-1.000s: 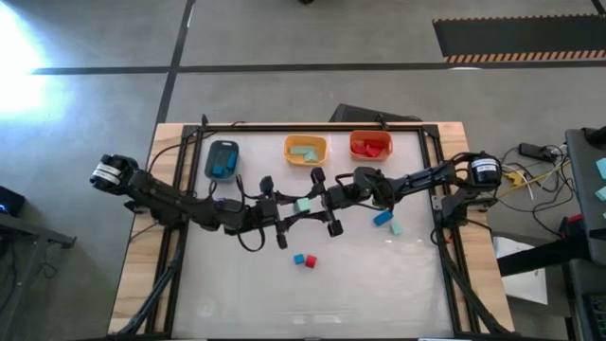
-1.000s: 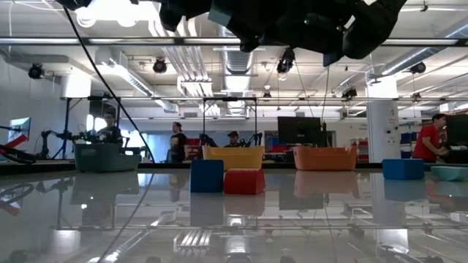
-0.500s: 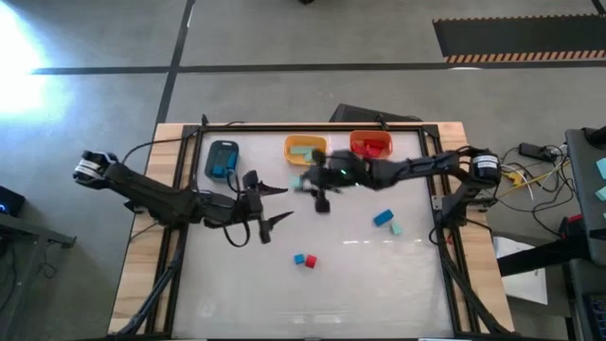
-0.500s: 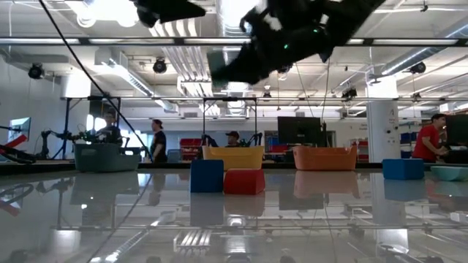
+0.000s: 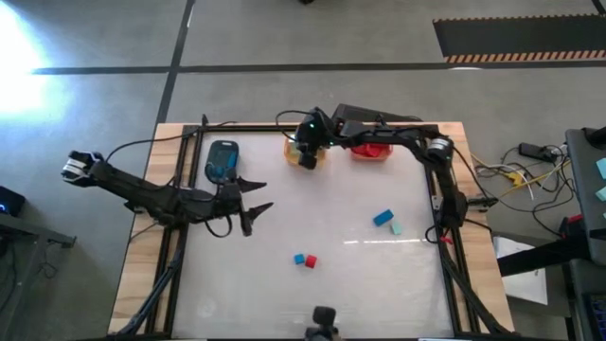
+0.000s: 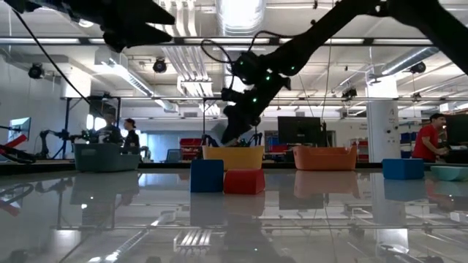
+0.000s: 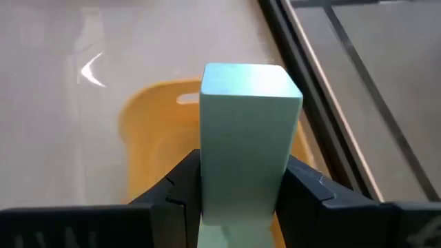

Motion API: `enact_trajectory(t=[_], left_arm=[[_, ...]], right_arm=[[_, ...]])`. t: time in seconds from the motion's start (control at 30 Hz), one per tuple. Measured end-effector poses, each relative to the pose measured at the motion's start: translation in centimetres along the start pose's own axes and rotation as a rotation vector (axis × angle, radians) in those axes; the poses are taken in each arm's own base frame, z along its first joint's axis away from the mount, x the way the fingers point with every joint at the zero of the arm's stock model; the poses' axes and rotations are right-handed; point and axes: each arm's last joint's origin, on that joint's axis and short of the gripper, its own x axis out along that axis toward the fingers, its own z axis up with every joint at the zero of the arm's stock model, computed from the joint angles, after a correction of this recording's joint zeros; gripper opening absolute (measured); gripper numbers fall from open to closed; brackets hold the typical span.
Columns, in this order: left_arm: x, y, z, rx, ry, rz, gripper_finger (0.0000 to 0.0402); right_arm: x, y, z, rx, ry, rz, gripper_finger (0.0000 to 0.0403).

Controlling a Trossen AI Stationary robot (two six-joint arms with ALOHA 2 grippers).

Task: Sort & place blocks by color
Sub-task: Put the small light blue rectangular block into the yellow bin

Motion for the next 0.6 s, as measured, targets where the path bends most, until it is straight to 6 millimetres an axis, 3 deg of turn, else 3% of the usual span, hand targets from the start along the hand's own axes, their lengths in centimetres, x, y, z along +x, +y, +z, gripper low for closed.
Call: enact_trajectory(t=[0.17, 0.3, 0.43, 0.6], left_arm=[[-0.3, 0.2, 0.5, -0.021, -0.024, -0.003, 0.0267], [-0.2, 0.1, 0.4, -0.021, -0.018, -0.004, 0.0267], [0.0, 0.0, 0.2, -0.014, -0.007, -0.004, 0.0267], [0.1, -0.1, 0.0, -0.03, 0.001, -0.004, 0.0267]], right_arm=[[1.6, -0.5, 0.7, 0.019, 0.06, -0.014, 0.0129], [1.5, -0.8, 1.3, 0.023, 0.117, -0.042, 0.0197], [0.3, -0.7, 2.0, 0.028, 0.143, -0.035, 0.0225], [-2.6, 0.4, 3.1, 0.029, 0.169, 0.001, 0.0212]])
